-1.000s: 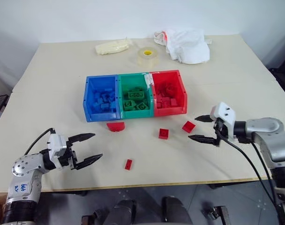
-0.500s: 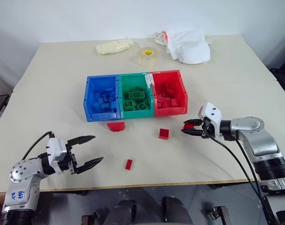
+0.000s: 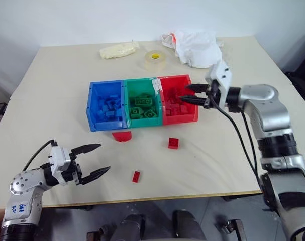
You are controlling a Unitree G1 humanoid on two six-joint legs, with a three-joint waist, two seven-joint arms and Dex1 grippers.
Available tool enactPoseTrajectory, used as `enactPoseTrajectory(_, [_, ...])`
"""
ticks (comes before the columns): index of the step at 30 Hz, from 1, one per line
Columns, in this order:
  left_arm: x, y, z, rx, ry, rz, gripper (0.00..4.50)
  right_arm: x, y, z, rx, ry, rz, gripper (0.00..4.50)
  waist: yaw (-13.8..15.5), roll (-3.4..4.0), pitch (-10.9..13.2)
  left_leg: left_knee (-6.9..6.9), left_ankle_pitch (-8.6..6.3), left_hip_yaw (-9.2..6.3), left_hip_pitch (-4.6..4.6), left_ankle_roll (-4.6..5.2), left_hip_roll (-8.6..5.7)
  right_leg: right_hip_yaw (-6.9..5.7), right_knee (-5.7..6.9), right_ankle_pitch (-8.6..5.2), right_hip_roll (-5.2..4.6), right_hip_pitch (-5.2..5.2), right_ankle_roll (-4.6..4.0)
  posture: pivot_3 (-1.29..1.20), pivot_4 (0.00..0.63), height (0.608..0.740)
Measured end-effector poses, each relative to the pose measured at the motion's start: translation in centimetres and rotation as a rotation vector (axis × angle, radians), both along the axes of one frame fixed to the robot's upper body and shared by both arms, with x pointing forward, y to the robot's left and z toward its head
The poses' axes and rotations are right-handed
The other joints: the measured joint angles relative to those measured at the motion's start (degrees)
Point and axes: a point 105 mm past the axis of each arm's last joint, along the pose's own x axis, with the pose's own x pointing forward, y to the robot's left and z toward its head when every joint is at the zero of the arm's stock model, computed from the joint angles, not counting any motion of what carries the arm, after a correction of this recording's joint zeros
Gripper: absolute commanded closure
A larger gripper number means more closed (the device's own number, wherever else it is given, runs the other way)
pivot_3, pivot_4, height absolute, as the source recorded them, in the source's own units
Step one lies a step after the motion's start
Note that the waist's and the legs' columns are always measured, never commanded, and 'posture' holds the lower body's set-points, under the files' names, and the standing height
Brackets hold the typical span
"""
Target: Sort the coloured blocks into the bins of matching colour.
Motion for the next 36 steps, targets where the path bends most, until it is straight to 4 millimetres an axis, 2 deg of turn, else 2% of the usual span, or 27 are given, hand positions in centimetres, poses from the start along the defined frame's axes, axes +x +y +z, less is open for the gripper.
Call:
enactPoseTrajectory(3, [0.3, -0.1, 0.3, -0.006, -0.015, 0.004, 0.00, 2.5, 0.7, -0.6, -0.004, 0.007, -0.069, 0.98, -0.6, 0.00, 0.0, -0.01, 0.01, 0.02, -0.03, 0.01, -0.03, -0.04, 0.13, 0.00, 0.01, -0.03, 0.01, 0.00, 0.150, 0.740])
enactPoseTrajectory(6, [0.4, -0.2, 0.4, -0.006, -0.020, 0.004, 0.00, 3.7, 1.3, -0.7, -0.004, -0.010, -0.098, 0.04, -1.0, 0.00, 0.0, -0.05, 0.00, 0.03, -0.03, 0.00, -0.01, -0.06, 0.40, 0.01, 0.00, -0.16, 0.00, 0.00, 0.150, 0.740])
enactPoseTrajectory(13, [0.5, -0.3, 0.5, -0.008, -0.026, 0.001, 0.00, 2.8, 1.0, -0.7, -0.033, -0.042, -0.027, 0.04, -1.9, 0.00, 0.0, 0.00, -0.01, 0.03, -0.08, -0.01, -0.02, -0.09, 0.54, 0.01, 0.00, -0.26, 0.00, 0.00, 0.150, 0.740])
enactPoseTrajectory(18, [1.0, -0.7, 0.7, -0.021, -0.035, -0.021, 0.00, -1.2, -1.0, -3.2, -0.065, 0.040, 0.121, 0.04, -1.5, 0.00, 0.0, 0.06, -0.01, 0.02, -0.13, -0.01, -0.03, -0.11, 0.55, 0.01, -0.01, -0.26, 0.00, 0.00, 0.150, 0.740])
enactPoseTrajectory(20, [1.4, -0.7, 0.7, -0.026, -0.036, -0.025, 0.00, -3.6, -2.5, -4.3, -0.074, 0.110, 0.160, 0.04, -1.2, 0.00, 0.0, 0.06, -0.01, 0.02, -0.13, -0.01, -0.02, -0.11, 0.55, 0.01, -0.03, -0.27, 0.00, 0.00, 0.150, 0.740])
enactPoseTrajectory(22, [1.5, -0.6, 0.6, -0.028, -0.031, -0.026, 0.00, -4.9, -4.0, -5.0, -0.080, 0.152, 0.151, 0.04, -0.9, 0.00, 0.0, 0.09, -0.01, 0.11, -0.13, -0.01, -0.02, -0.04, 0.54, 0.01, -0.02, -0.30, 0.00, 0.00, 0.150, 0.740])
enactPoseTrajectory(29, [2.3, 0.3, 0.5, -0.030, -0.022, -0.017, 0.00, -9.7, -10.2, -7.0, -0.043, 0.281, 0.013, 0.04, -0.1, 0.00, 0.0, 0.17, -0.02, 0.26, -0.14, -0.01, -0.02, 0.05, 0.43, 0.00, -0.02, -0.35, 0.00, 0.00, 0.150, 0.740])
enactPoseTrajectory(32, [2.2, 0.7, 0.6, -0.019, -0.026, -0.020, 0.00, -11.8, -13.4, -8.3, -0.081, 0.360, -0.079, 0.04, 0.3, 0.00, 0.0, 0.18, -0.03, 0.28, -0.13, 0.01, -0.03, 0.06, 0.43, 0.01, -0.02, -0.35, 0.00, 0.00, 0.150, 0.740])
enactPoseTrajectory(34, [2.2, 0.9, 0.6, -0.014, -0.024, -0.018, 0.00, -12.5, -14.4, -8.5, -0.102, 0.385, -0.110, 0.04, 0.1, 0.00, 0.0, 0.18, -0.03, 0.41, -0.10, 0.01, -0.01, 0.12, 0.43, 0.01, -0.02, -0.35, 0.00, 0.00, 0.150, 0.740])
enactPoseTrajectory(36, [2.2, 1.0, 0.5, -0.014, -0.022, -0.017, 0.00, -12.6, -14.1, -8.1, -0.107, 0.372, -0.097, 0.04, -0.4, 0.00, 0.0, 0.20, -0.03, 0.44, -0.09, 0.01, 0.04, 0.13, 0.44, 0.01, -0.03, -0.35, -0.01, 0.00, 0.150, 0.740])
